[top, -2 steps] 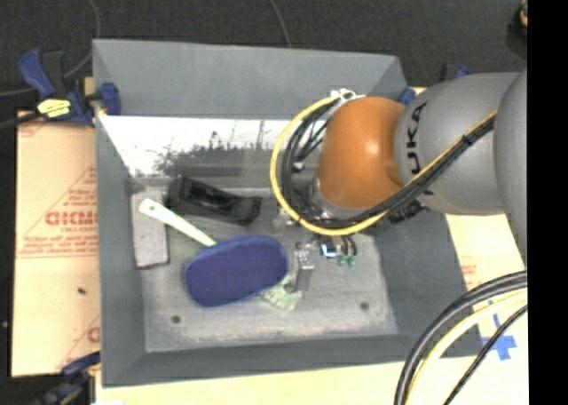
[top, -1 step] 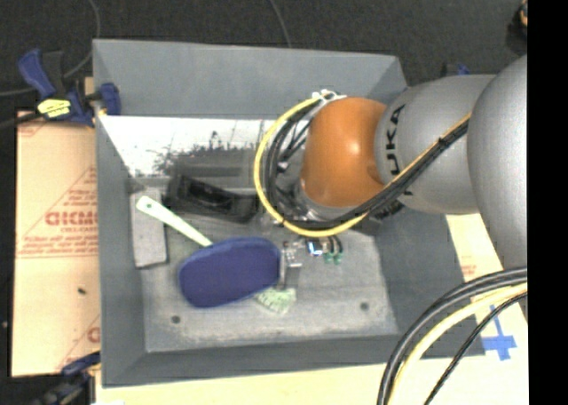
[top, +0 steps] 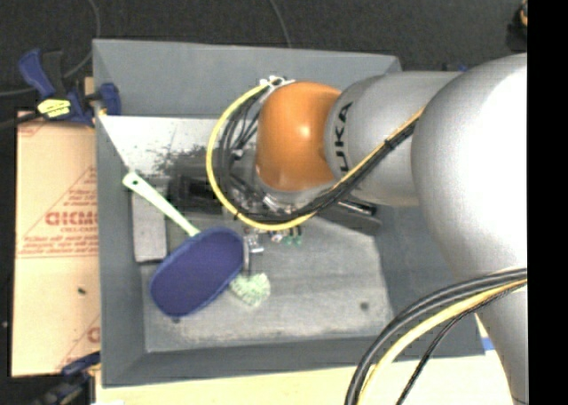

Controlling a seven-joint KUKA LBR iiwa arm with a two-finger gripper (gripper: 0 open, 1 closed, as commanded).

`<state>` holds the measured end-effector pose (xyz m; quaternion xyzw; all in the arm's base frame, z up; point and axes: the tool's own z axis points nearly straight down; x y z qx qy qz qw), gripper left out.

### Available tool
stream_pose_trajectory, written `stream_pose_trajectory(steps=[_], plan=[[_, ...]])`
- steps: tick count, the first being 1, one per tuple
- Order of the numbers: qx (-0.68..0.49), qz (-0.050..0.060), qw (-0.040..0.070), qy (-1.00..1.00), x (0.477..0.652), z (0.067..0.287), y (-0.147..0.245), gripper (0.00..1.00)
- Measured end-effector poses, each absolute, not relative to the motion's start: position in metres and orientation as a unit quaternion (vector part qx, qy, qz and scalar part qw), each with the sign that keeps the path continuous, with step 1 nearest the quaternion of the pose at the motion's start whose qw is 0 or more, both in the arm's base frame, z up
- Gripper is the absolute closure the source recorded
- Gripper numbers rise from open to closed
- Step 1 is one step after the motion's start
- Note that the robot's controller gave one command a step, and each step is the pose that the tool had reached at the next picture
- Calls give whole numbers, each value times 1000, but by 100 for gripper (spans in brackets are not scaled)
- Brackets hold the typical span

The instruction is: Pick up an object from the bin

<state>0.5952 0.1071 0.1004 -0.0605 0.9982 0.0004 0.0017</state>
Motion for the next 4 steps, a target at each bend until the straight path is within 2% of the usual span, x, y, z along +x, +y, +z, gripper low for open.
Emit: stream_pose_trajectory(steps=[1, 2, 3, 4], plan=[[7, -1, 3, 1000, 566, 120, 93, 0], [25, 0, 1, 1000, 577, 70, 151, 0], [-23, -1, 3, 1000, 572, 71, 121, 100], [-23, -1, 3, 1000, 572, 71, 121, 100]])
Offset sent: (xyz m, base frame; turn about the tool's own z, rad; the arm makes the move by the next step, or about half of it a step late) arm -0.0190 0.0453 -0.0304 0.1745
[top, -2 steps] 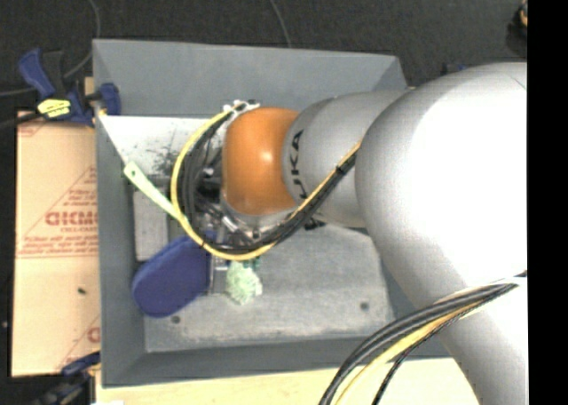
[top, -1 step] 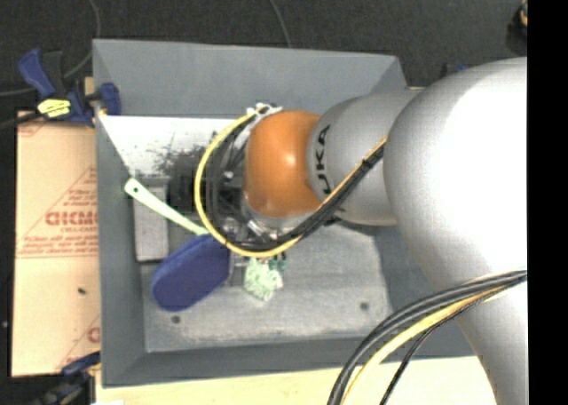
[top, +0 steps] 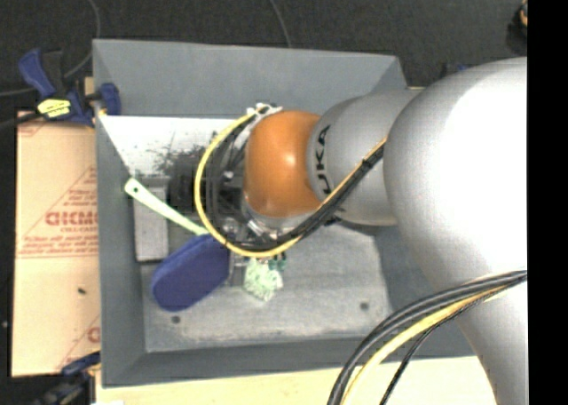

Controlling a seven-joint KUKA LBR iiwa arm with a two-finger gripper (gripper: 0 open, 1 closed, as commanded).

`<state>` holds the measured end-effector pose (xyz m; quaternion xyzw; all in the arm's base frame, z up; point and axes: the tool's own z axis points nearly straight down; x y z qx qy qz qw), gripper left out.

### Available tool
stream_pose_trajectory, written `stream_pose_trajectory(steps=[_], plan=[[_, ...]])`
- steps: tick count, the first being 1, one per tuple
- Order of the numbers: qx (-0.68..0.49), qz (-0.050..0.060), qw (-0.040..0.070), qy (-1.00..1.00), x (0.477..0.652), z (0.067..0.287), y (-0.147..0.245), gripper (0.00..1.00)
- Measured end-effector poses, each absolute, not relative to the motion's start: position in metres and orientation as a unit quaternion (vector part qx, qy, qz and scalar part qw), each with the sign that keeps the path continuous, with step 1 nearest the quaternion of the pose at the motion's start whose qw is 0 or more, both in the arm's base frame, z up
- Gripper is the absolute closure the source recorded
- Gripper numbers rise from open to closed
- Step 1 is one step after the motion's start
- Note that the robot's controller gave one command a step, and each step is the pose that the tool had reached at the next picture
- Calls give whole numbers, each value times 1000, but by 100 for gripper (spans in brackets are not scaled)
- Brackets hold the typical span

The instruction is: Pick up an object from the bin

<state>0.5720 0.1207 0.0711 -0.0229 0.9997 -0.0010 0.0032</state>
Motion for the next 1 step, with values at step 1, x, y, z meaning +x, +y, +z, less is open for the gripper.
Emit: stream_pose_trajectory(steps=[1], plan=[[-23, -1, 3, 1000, 571, 73, 121, 100]])
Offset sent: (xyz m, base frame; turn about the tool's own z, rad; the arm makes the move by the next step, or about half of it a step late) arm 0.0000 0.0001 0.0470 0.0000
